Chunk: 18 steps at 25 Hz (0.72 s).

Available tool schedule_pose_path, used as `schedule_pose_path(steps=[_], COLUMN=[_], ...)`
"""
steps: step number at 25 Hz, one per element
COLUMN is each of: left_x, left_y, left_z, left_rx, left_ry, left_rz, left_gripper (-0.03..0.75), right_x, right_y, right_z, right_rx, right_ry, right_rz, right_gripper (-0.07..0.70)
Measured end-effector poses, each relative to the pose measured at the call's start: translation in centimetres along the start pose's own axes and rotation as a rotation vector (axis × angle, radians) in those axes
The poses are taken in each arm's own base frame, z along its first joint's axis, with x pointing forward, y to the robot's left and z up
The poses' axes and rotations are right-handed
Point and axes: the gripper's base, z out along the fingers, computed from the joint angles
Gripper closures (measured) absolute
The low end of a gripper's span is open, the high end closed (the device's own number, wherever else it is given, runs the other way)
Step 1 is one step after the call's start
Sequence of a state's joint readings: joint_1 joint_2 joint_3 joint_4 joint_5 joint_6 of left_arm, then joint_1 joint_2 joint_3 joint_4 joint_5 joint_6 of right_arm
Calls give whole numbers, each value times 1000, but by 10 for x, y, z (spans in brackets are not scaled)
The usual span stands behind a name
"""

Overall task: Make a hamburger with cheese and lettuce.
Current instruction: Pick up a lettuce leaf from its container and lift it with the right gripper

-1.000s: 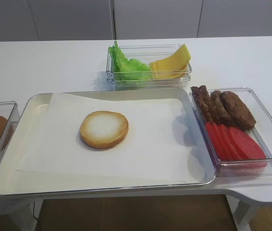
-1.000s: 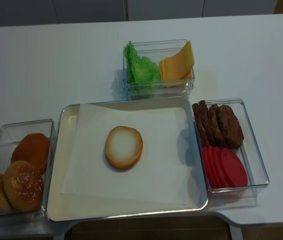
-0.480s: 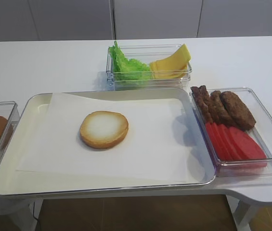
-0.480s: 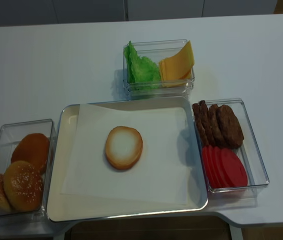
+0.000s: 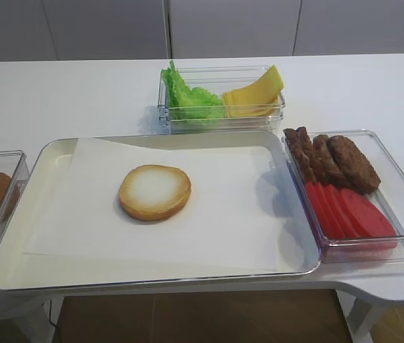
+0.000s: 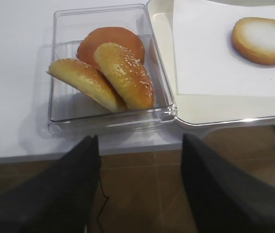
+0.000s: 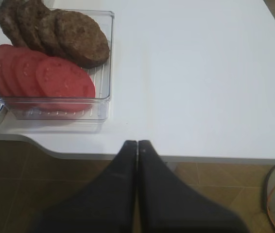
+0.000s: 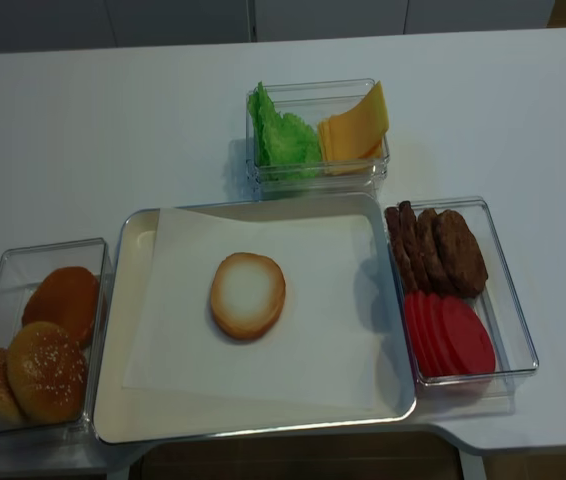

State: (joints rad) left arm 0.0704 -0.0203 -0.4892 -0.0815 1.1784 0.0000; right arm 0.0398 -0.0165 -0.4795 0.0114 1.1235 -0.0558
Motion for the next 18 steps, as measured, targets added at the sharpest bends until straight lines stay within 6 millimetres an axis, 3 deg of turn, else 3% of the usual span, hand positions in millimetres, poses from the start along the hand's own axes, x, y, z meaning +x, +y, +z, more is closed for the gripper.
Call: schedule_pose_path(steps=[5, 10, 14, 18], left_x=[0, 0, 0, 0], left_y=[0, 0, 0, 0], left_z=[0, 0, 0, 0], left_rx=[0, 0, 0, 0], left_ry=[0, 0, 0, 0], left_rz=[0, 0, 0, 0], left_gripper=[312, 312, 312, 312], right_x=[0, -4, -18, -42], right_y=[0, 3, 4, 4], right_z=[0, -3, -17, -24], right_rx=[-2, -37, -52, -61], right_ry=[0, -31, -138, -132], right_rz=[-1, 17, 26, 31], right_gripper=[589, 402, 368, 364])
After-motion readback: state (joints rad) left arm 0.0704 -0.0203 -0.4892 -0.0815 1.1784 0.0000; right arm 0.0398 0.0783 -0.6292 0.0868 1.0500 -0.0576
